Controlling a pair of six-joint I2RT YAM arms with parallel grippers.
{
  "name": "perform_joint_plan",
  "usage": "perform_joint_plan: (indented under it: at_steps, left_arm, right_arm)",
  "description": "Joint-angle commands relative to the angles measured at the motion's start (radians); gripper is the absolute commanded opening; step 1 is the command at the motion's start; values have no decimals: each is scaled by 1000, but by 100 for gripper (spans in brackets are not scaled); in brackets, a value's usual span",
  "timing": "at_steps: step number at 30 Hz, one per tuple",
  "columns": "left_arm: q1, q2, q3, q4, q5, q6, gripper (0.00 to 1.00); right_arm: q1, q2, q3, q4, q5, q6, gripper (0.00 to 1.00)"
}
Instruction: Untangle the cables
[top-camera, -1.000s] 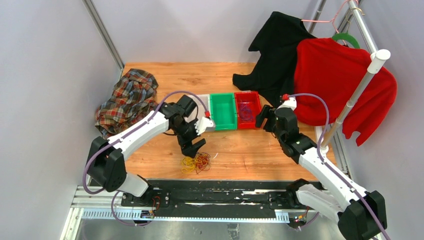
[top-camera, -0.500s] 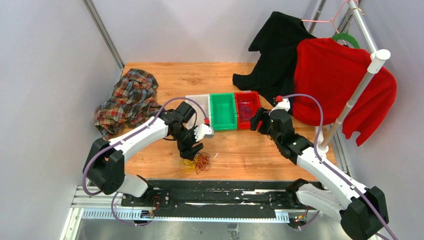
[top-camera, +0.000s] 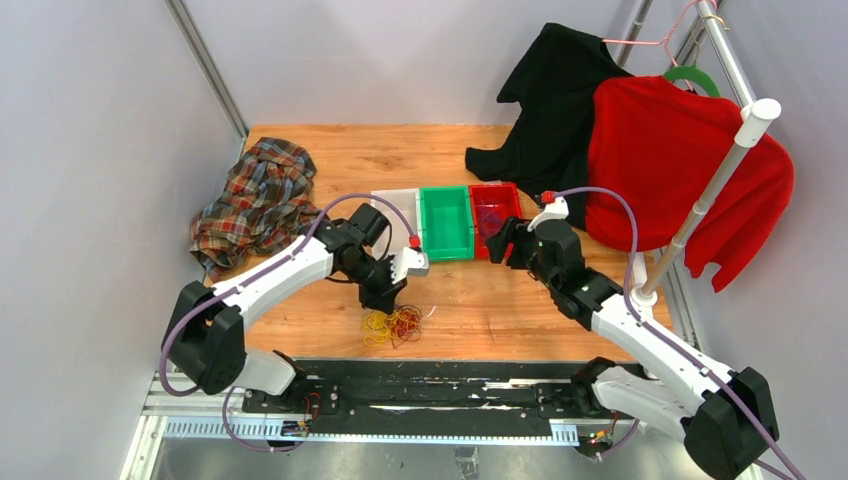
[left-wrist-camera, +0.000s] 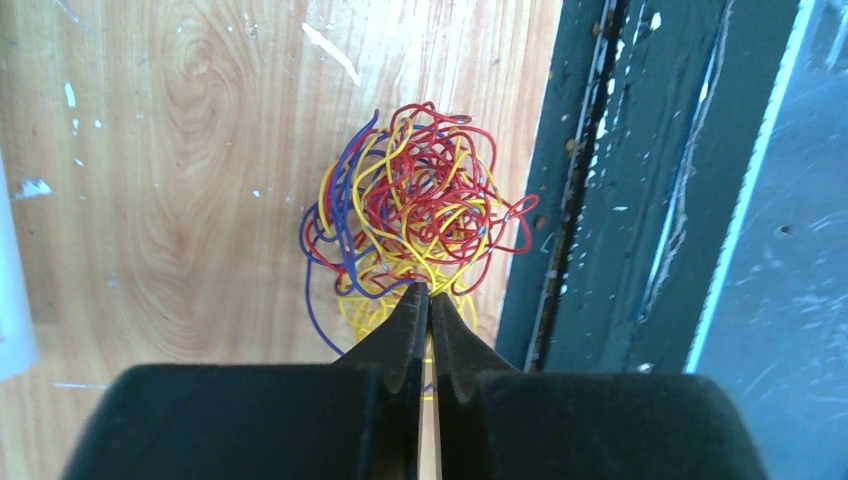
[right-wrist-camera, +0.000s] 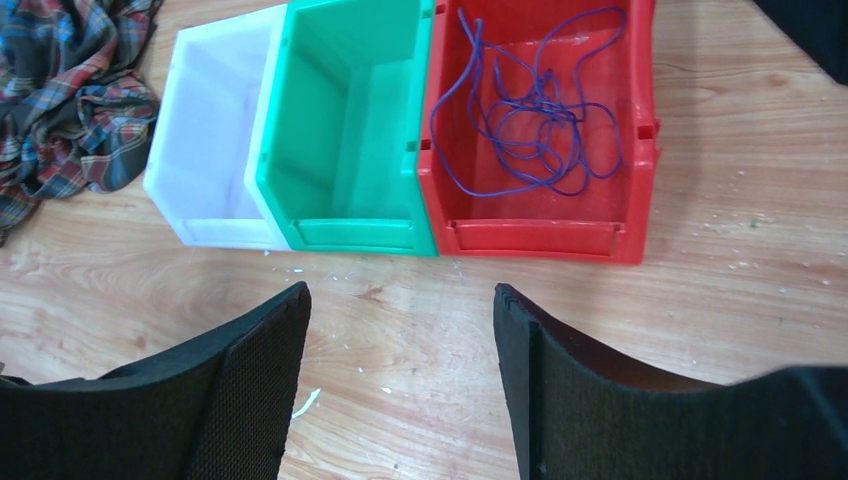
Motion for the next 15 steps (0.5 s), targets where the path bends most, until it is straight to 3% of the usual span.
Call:
perform_joint_plan:
  at_steps: [1,8,15]
  left_arm:
    - [-5,-41,30,-22,49,-47,1]
    - [-5,-53,275,-169,-30,-180,1]
    - [-5,-108,435,-188,-165,-335,1]
  right_arm:
    - [18,-15,-20,53,-66,-10,67]
    - [109,-32,-9,109,-87,-54,74]
    - [280,-58,1,241,-80,-89,76]
